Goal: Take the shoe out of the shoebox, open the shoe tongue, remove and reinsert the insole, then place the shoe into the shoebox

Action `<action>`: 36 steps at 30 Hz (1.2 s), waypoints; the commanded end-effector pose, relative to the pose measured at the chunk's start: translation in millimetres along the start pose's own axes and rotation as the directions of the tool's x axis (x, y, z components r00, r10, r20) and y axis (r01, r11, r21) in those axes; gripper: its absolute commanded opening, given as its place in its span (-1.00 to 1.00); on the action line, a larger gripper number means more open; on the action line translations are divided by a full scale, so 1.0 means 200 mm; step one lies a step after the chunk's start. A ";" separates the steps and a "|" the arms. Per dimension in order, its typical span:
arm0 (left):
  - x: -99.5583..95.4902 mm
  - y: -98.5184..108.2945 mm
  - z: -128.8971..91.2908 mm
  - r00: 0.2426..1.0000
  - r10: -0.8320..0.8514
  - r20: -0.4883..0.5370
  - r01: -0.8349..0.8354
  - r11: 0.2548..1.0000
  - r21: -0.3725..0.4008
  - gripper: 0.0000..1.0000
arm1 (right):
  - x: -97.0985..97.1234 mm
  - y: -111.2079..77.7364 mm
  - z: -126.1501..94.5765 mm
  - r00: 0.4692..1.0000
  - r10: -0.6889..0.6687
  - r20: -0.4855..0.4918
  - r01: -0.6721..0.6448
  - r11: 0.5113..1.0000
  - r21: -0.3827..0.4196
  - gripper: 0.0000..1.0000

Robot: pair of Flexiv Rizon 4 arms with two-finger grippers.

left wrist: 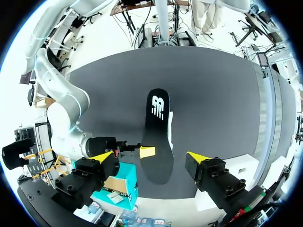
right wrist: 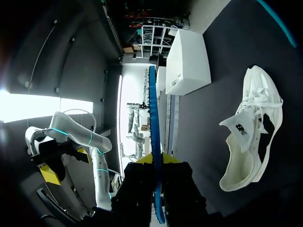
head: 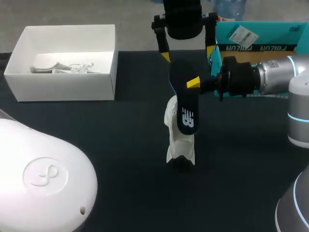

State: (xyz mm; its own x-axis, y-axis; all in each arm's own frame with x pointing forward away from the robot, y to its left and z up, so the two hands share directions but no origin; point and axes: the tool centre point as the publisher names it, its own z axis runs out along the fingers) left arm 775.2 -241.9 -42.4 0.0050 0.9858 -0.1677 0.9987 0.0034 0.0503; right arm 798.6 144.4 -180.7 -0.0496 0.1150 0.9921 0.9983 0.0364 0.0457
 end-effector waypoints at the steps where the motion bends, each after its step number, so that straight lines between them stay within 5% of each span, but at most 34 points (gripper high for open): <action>1: -0.02 0.02 0.02 0.987 0.005 -0.161 -0.005 1.000 0.000 1.00 | 0.02 0.00 0.00 1.000 -0.007 0.003 0.007 1.000 -0.003 -1.00; 28: -0.03 0.01 0.05 0.999 0.007 -0.049 -0.008 1.000 -0.011 1.00 | 0.03 -0.03 -0.01 1.000 -0.010 -0.019 0.010 1.000 -0.011 -1.00; 36: 0.01 0.00 0.09 0.996 -0.010 0.088 0.009 1.000 0.010 1.00 | 0.04 -0.03 -0.02 1.000 -0.009 -0.019 0.009 1.000 -0.012 -1.00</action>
State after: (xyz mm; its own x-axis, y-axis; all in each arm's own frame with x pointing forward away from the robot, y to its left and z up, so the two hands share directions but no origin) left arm 778.0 -254.7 -48.8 0.0013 0.9859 -0.1672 0.9992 0.0052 0.0386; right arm 794.4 142.4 -173.3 -0.0582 0.0923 0.9940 0.9980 0.0284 0.0558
